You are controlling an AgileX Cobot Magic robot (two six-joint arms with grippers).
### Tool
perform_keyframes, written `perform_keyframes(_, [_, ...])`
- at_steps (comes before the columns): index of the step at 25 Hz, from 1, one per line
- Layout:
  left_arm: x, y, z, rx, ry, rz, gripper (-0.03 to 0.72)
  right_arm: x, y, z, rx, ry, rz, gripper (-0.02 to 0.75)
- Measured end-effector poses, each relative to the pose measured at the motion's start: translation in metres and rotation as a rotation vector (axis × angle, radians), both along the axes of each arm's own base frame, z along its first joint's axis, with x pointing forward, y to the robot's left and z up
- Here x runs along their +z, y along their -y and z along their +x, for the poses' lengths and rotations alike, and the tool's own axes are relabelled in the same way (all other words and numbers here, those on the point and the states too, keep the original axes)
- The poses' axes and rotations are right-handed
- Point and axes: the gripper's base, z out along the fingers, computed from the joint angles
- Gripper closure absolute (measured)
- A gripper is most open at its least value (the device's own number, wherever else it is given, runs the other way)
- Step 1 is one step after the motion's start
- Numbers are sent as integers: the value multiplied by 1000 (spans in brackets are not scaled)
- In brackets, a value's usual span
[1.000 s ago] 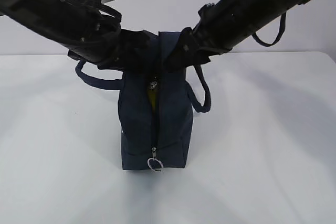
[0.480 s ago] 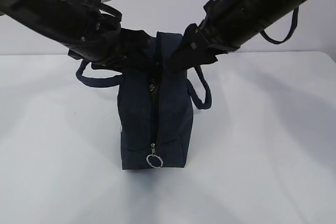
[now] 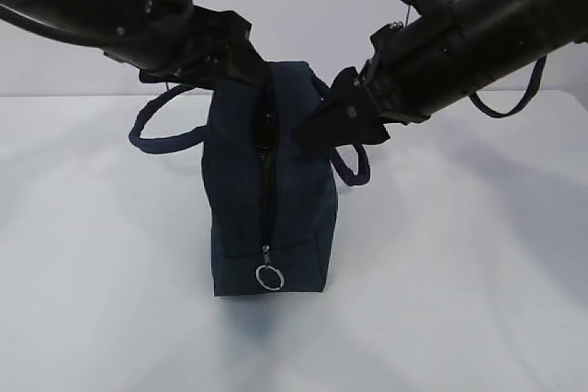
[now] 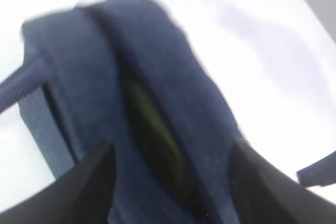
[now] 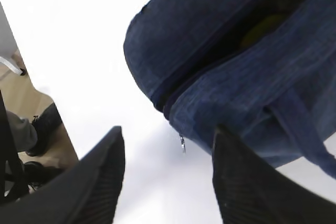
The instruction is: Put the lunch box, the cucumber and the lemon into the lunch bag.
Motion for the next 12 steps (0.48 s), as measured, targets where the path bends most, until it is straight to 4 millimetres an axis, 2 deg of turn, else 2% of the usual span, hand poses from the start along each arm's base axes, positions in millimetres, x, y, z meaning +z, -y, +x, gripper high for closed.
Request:
perform_keyframes(5, [15,-3,-7,-30,53,3,202,-6,2,-9,-1,-2,28,349])
perform_keyframes(12, [16,-3,-14,-75,35,21,202,-21,3,-17,3,-31,40,349])
